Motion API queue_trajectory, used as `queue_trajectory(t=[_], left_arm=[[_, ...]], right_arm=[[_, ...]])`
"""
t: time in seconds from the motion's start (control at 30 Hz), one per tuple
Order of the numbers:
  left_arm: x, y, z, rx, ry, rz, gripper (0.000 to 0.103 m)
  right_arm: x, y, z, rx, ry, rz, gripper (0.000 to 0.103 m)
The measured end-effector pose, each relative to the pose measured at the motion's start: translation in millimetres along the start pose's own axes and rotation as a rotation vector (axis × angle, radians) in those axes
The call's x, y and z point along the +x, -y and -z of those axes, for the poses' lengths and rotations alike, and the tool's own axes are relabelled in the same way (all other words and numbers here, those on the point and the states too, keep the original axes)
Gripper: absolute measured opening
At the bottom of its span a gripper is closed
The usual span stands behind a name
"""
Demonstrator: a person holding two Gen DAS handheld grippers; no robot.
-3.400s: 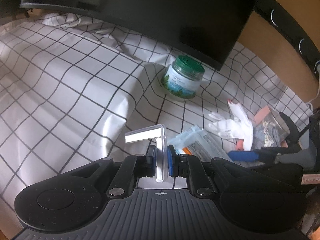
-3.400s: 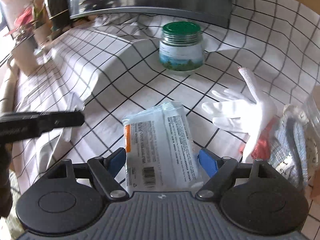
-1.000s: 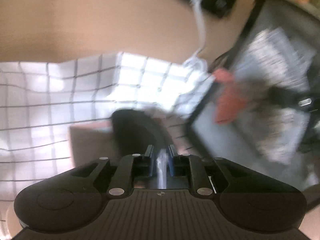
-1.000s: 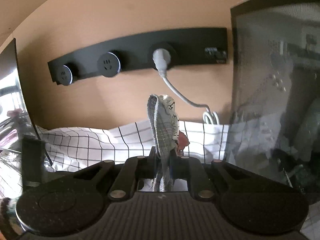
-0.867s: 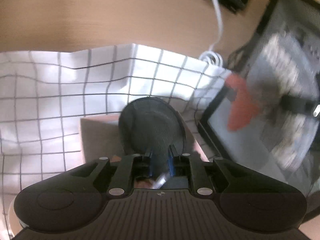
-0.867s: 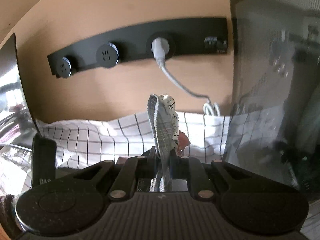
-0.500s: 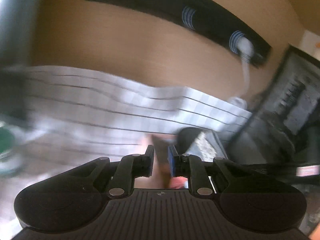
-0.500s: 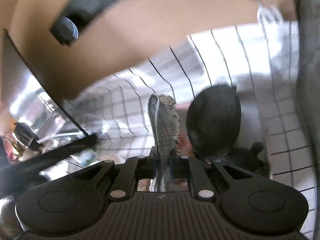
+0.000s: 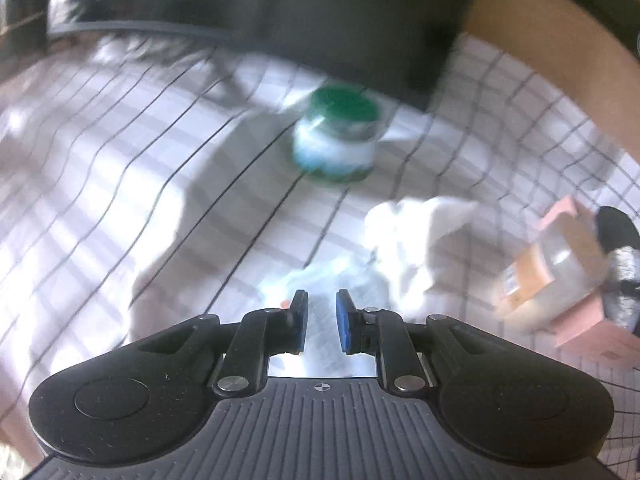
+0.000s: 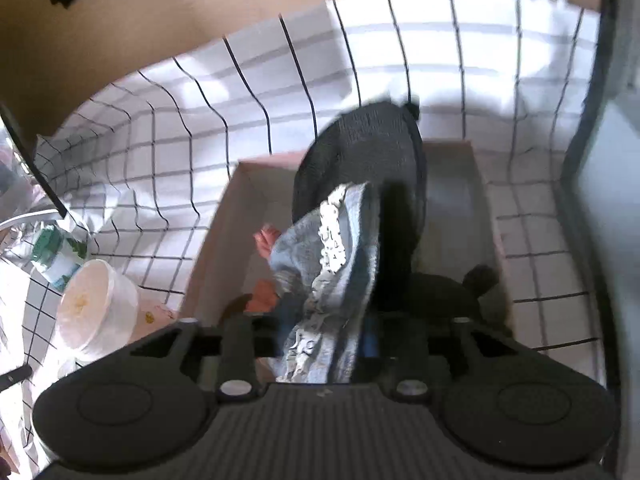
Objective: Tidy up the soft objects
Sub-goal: 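Carry acrylic piece and gray sock into the pink box and open both tools, then move the left tool to the white wipes packet and grasp it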
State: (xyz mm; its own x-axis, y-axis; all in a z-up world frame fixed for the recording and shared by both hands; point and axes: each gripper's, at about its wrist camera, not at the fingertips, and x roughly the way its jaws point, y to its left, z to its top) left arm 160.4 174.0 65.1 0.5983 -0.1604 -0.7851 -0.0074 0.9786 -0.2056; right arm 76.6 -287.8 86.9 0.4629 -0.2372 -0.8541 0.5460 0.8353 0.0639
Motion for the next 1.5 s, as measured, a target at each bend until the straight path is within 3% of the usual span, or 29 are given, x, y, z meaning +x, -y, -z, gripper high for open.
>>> queue_trajectory(t=[0.07,0.13,0.27,0.4,0.57,0.7,0.83,1.17,1.43,1.5], left_arm=[[1,-6,5,-0.006,-0.015,-0.005,0.017],[0,-3,9,0.014,-0.018,-0.004,0.017],[-2,15,18,0.089,-0.005,0.014,0.017],[-11,36,30,0.163,0.045,0.03,0.017],[-15,59,44,0.24,0.063,0.07,0.017],[-6,75,51,0.315,0.063,0.034,0.017],[9,80,55,0.351,0.043,-0.045,0.018],[4,67,68,0.468,0.084,-0.065,0.024],[-4,21,63,0.353,0.092,-0.202,0.024],[-5,16,61,0.332,0.088,-0.206,0.024]], right_arm=[[-20,-9,4,-0.065,0.075,0.044,0.067],[-39,-21,9,-0.148,0.132,0.076,0.067],[-66,-48,28,-0.276,0.171,0.028,0.071],[-65,-84,56,-0.373,0.14,-0.037,0.073],[-47,-117,102,-0.482,0.05,-0.057,0.073],[-33,-133,128,-0.531,-0.006,-0.076,0.073],[-25,-140,143,-0.553,-0.042,-0.074,0.073],[-10,-146,150,-0.546,-0.08,-0.081,0.074],[1,-159,150,-0.545,-0.083,-0.115,0.075],[3,-162,149,-0.545,-0.082,-0.123,0.077]])
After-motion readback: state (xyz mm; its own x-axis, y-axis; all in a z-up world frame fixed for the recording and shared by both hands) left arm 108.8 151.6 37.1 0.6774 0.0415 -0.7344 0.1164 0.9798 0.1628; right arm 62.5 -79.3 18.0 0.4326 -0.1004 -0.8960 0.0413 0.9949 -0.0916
